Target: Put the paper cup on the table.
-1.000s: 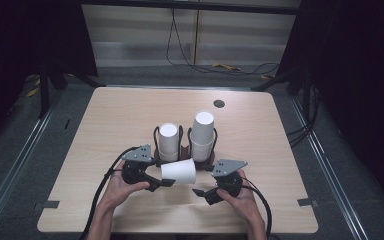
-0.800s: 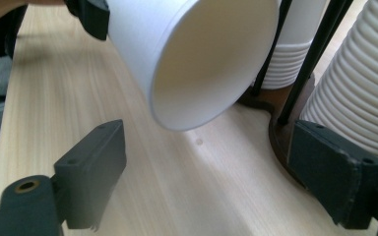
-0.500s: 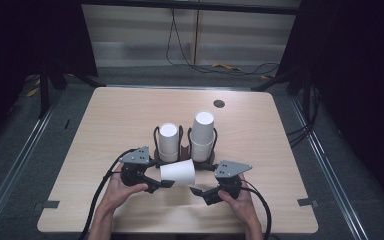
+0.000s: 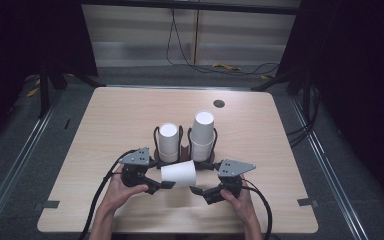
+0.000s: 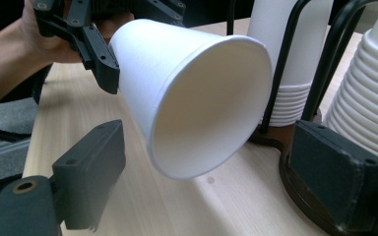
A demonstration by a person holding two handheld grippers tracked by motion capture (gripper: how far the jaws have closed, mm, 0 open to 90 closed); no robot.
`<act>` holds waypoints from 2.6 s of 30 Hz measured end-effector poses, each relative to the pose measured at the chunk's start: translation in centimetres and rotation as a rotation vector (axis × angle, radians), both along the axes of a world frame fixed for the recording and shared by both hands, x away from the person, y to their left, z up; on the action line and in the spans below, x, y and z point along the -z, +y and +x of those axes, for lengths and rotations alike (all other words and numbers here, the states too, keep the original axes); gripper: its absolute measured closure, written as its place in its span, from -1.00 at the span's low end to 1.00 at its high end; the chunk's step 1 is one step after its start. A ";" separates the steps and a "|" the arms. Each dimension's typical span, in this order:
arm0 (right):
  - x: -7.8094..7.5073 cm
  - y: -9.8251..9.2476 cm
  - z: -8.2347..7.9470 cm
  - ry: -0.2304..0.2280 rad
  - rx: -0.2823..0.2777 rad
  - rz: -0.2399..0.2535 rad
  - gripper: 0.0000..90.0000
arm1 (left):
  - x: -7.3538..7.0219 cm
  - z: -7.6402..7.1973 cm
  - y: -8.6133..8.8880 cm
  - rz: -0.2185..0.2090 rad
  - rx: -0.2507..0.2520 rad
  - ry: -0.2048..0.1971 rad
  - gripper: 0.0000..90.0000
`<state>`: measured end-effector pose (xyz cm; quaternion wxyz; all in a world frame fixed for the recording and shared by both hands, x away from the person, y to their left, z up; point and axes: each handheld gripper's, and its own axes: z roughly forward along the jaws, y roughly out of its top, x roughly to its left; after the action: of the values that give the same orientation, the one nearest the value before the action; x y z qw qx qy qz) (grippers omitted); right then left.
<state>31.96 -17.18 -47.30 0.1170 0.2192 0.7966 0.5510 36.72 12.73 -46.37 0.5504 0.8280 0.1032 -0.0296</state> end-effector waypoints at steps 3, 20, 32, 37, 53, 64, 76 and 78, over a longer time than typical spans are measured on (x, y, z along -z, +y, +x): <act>0.1 0.0 0.0 -0.003 -0.007 0.022 -0.69 | 0.0 -0.1 -0.1 -0.010 0.010 -0.002 -0.26; 0.1 0.1 0.3 0.021 -0.074 0.115 -0.70 | -0.4 -0.4 -1.1 -0.025 0.074 0.004 -0.26; 0.0 1.0 0.7 0.047 -0.131 0.098 -0.67 | -0.4 -0.6 -1.5 -0.018 0.110 0.002 -0.26; -0.2 0.8 0.8 0.066 -0.154 0.091 -0.62 | -0.3 -0.5 -1.4 -0.023 0.117 0.003 -0.26; -0.4 0.5 0.7 0.081 -0.134 0.091 -0.52 | 0.3 -0.3 -1.0 -0.050 0.049 0.011 -0.58; -1.0 -0.6 0.6 0.087 -0.058 0.051 -0.52 | 1.4 -0.8 0.3 -0.073 -0.163 -0.014 -0.66; -1.5 -2.5 0.3 0.106 0.071 0.019 -0.51 | 3.6 -1.7 2.0 -0.106 -0.435 -0.131 -0.66; -1.6 -2.9 0.2 0.114 0.095 0.005 -0.51 | 4.1 -2.0 2.1 -0.095 -0.481 -0.123 -0.66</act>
<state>32.20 -20.04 -45.69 0.0970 0.2879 0.7893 0.5336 34.76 14.80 -50.42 0.5853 0.7529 0.2621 0.1477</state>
